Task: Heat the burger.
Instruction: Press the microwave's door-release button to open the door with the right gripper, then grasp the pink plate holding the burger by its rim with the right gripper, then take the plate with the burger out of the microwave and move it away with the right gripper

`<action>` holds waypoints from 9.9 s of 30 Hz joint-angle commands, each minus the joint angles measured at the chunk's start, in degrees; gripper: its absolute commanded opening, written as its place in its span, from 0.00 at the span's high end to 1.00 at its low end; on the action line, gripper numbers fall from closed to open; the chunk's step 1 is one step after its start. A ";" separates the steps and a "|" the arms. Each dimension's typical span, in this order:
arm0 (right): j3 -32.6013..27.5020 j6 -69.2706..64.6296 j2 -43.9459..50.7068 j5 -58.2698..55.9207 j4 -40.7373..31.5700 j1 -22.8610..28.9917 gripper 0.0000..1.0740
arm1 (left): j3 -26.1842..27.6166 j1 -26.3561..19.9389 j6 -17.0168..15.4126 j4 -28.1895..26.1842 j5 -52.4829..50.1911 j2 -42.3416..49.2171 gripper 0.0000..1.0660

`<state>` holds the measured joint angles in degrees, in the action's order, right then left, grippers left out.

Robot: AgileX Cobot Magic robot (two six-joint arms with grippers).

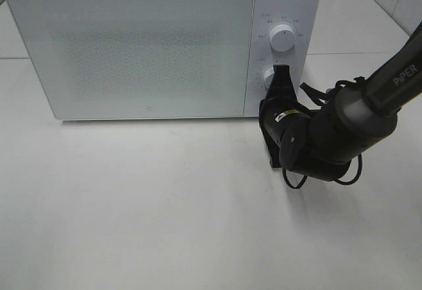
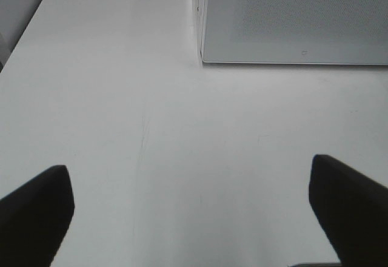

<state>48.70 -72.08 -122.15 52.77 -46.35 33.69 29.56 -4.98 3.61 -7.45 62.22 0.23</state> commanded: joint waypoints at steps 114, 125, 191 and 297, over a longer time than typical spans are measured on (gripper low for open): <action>8.42 104.68 29.45 -104.45 29.51 -4.30 0.99 | 0.00 -0.17 -0.23 -0.17 -0.69 0.34 0.08; 12.72 125.94 34.55 -111.27 34.32 -3.44 0.97 | 0.00 -0.17 -0.23 -0.17 -0.69 0.34 0.08; 32.03 139.97 15.87 -81.88 53.34 6.99 0.18 | 0.00 -0.17 -0.23 -0.17 -0.69 0.34 0.08; 61.48 142.95 -8.82 -84.22 50.94 5.10 1.00 | 0.00 -0.17 -0.23 -0.17 -0.69 0.34 0.08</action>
<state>110.52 69.56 -133.27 -34.72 4.58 38.45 29.56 -4.98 3.61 -7.45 62.22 0.29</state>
